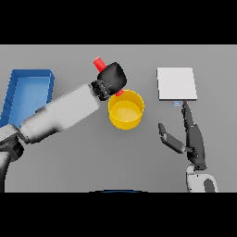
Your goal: Pick up the red beaker and tilt it to pour out 1 green nut into yellow bowl. Pick up the yellow bowl and place it on the metallic measuring scale.
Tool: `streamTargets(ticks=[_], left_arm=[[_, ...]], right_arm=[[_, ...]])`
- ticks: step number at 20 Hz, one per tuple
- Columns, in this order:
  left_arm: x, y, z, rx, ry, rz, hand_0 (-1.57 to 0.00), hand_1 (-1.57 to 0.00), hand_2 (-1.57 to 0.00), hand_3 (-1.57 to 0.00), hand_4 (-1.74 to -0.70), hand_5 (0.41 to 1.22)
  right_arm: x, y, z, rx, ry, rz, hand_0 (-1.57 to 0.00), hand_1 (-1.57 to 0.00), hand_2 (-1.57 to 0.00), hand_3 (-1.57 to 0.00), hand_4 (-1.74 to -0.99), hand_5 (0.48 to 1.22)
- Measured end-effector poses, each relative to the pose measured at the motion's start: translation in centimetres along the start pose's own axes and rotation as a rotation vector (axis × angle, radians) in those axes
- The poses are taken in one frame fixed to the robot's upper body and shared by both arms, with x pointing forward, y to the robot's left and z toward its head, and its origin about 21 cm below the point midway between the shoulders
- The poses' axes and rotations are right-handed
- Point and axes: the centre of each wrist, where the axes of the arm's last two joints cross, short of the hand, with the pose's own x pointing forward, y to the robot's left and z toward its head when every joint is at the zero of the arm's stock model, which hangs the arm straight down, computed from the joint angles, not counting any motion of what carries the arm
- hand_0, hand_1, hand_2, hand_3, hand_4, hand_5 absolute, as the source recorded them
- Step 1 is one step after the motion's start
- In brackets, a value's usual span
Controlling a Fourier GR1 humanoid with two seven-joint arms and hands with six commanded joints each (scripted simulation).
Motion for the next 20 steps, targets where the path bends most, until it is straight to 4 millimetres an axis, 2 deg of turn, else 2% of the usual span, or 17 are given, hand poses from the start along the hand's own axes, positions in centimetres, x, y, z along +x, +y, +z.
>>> streamTargets(ticks=[7,9,10,14,17,18,19,20], left_arm=[[0.2,1.8,-0.9,-0.051,-0.024,-0.213,-1.57,-1.57,-1.57,-1.57,-1.74,1.221],[0.3,1.6,-1.3,-0.068,-0.042,-0.269,-1.57,-1.57,-1.57,-1.57,-1.73,1.221],[0.3,1.7,-1.2,-0.069,-0.055,-0.3,-1.57,-1.57,-1.57,-1.57,-1.73,1.221],[0.0,2.2,-1.1,-0.049,-0.082,-0.391,-1.57,-1.57,-1.57,-1.57,-1.73,1.221],[-2.1,4.5,-0.9,-0.042,-0.054,-0.394,-1.57,-1.57,-1.57,-1.57,-1.73,1.221],[-3.7,5.5,-0.5,-0.019,-0.024,-0.391,-1.57,-1.57,-1.57,-1.49,-1.73,1.221],[-5.1,6.1,-0.2,-0.004,0.006,-0.378,-1.57,-1.57,-1.4,-1.51,-1.68,1.221],[-6.5,6.8,0.0,0.005,0.051,-0.368,-1.57,-1.57,-1.43,-1.27,-1.69,1.221]], right_arm=[[-0.1,0.4,-0.3,-0.012,0.005,0.044,0.0,0.0,0.0,0.0,-1.216,0.585],[0.1,0.3,-0.4,-0.009,-0.013,0.034,0.0,0.0,0.0,0.0,-1.204,0.591],[-0.1,-0.5,-0.3,-0.012,-0.007,0.051,0.0,0.0,0.0,0.0,-1.206,0.591],[-0.2,0.5,-0.5,-0.006,-0.001,0.055,0.0,0.0,0.0,0.0,-1.207,0.594],[-0.1,0.7,-0.4,-0.006,-0.006,0.058,0.0,0.0,0.0,0.0,-1.209,0.592],[0.0,0.3,-0.4,-0.012,-0.023,0.061,0.0,0.0,0.0,0.0,-1.203,0.592],[0.1,0.2,-0.5,-0.009,-0.028,0.064,0.0,0.0,0.0,0.0,-1.201,0.592],[0.0,0.6,-0.3,-0.009,-0.031,0.061,0.0,0.0,0.0,0.0,-1.19,0.594]])
